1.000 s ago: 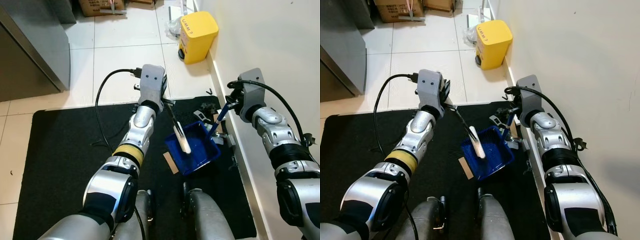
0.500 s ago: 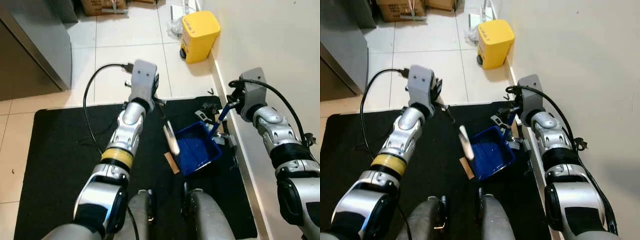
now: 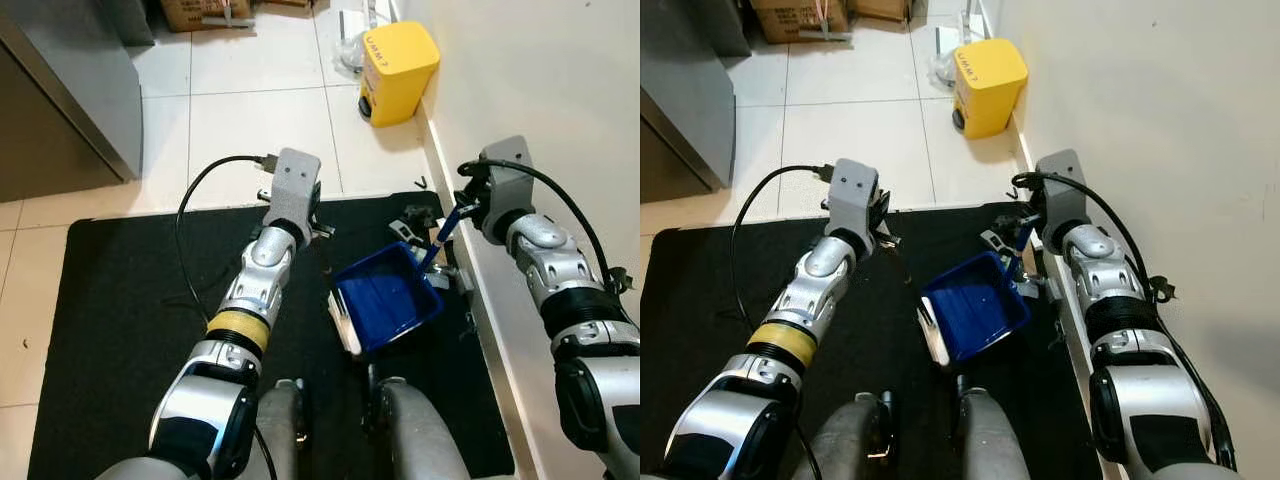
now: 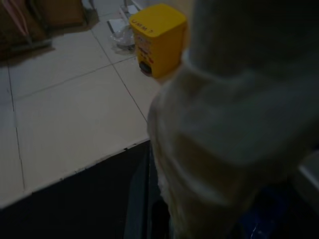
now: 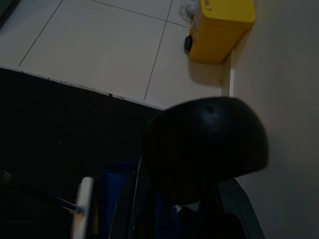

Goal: Sweep floor

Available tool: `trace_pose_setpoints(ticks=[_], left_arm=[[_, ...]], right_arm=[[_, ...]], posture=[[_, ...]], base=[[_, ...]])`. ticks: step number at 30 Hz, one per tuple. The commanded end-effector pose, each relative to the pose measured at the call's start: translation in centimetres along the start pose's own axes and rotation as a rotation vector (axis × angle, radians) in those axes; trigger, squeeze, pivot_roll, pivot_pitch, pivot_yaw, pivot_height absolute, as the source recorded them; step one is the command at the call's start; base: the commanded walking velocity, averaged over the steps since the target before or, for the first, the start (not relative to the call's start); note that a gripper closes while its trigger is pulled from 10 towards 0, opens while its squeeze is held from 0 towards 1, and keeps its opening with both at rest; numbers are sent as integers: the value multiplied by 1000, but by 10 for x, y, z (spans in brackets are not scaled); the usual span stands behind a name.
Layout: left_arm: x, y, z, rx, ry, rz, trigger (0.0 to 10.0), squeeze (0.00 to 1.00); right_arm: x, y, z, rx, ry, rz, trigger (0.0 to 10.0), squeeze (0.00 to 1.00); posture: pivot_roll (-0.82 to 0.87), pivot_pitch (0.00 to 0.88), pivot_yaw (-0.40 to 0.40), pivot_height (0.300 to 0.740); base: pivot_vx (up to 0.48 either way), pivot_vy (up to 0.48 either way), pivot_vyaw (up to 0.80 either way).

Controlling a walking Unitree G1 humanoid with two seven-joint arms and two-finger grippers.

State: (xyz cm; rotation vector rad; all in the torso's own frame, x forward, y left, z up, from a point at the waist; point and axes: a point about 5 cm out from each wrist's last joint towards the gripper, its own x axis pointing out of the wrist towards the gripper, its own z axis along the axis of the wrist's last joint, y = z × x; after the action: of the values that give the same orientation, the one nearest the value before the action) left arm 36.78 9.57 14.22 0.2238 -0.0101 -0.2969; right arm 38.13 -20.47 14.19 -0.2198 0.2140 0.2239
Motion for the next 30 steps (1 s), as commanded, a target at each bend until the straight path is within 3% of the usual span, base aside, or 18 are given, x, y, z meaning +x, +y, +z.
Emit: trace_pose_setpoints(ticks=[1,10,15,16,19,23,26,30], left_arm=[[-3,-4,0,46,17,-5,10000,0],[-9,1,-10,-20,56,51,10000,0],[-12,3,-19,-14,43,101,10000,0],[-14,5,-17,-75,-25,138,10000,0],[-17,12,-17,-129,-96,210,10000,0],[-19,18,-19,-161,-123,266,10000,0],[-18,21,-20,-243,-120,288,10000,0],[-17,26,-17,-262,-142,319,10000,0]], right_arm=[[-5,6,-28,48,94,29,10000,0],[-3,10,-28,55,92,32,10000,0],[-3,10,-27,55,89,35,10000,0],[-3,10,-27,54,89,37,10000,0],[-4,10,-28,56,86,41,10000,0],[-4,11,-27,60,77,47,10000,0],[-4,10,-25,64,67,52,10000,0],[-4,10,-24,67,62,52,10000,0]], posture=[[-80,303,-16,740],[-70,303,-18,740],[-80,311,-25,740],[-87,315,-29,740],[-96,319,-31,740],[-104,321,-34,740],[-108,323,-34,740],[-109,322,-33,740]], base=[[0,0,0],[0,0,0],[0,0,0],[0,0,0],[0,0,0],[0,0,0],[0,0,0],[0,0,0]])
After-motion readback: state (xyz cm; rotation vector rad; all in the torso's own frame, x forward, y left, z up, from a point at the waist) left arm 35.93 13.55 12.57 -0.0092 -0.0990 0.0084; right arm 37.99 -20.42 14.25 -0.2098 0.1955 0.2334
